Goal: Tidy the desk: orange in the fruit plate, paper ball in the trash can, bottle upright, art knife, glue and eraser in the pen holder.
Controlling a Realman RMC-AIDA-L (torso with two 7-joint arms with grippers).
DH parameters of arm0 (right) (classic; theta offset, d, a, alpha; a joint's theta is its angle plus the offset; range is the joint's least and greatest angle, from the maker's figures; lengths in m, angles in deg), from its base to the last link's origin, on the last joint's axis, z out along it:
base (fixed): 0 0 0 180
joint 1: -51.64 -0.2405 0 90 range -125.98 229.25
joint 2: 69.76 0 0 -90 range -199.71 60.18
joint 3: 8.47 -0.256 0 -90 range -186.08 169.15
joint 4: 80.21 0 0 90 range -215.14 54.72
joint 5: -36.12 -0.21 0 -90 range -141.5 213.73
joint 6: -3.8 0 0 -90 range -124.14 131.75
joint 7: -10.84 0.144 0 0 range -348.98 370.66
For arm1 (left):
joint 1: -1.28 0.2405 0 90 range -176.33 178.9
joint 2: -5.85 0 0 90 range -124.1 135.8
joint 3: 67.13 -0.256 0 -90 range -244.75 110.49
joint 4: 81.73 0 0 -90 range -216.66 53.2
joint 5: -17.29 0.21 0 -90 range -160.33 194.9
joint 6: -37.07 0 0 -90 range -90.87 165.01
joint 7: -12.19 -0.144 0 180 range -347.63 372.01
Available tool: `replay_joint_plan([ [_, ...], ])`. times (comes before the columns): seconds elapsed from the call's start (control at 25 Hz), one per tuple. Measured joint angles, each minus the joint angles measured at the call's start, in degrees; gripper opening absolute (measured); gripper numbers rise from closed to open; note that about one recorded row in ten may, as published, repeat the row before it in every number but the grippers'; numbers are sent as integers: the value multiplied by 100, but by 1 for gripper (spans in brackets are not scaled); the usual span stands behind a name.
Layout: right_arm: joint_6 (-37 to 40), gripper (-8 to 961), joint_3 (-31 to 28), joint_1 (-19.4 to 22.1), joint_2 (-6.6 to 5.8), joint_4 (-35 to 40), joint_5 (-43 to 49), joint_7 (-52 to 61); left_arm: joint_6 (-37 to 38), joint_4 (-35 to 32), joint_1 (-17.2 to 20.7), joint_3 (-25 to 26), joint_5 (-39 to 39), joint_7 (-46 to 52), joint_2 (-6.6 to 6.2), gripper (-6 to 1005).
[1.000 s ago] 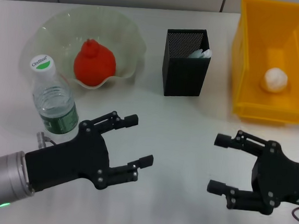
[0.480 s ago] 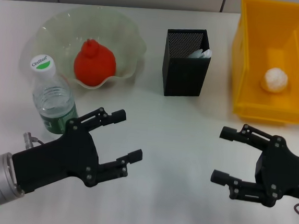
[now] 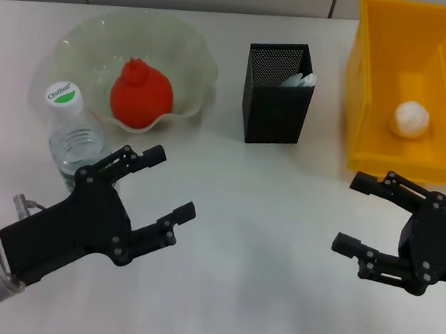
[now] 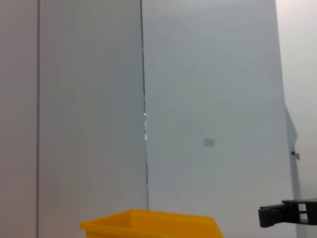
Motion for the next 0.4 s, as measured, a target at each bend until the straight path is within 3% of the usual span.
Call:
replay_joint_plan([
  [0.4, 81, 840, -130, 18, 13, -65, -64, -62, 154, 184, -66, 9, 108, -87, -14, 783],
])
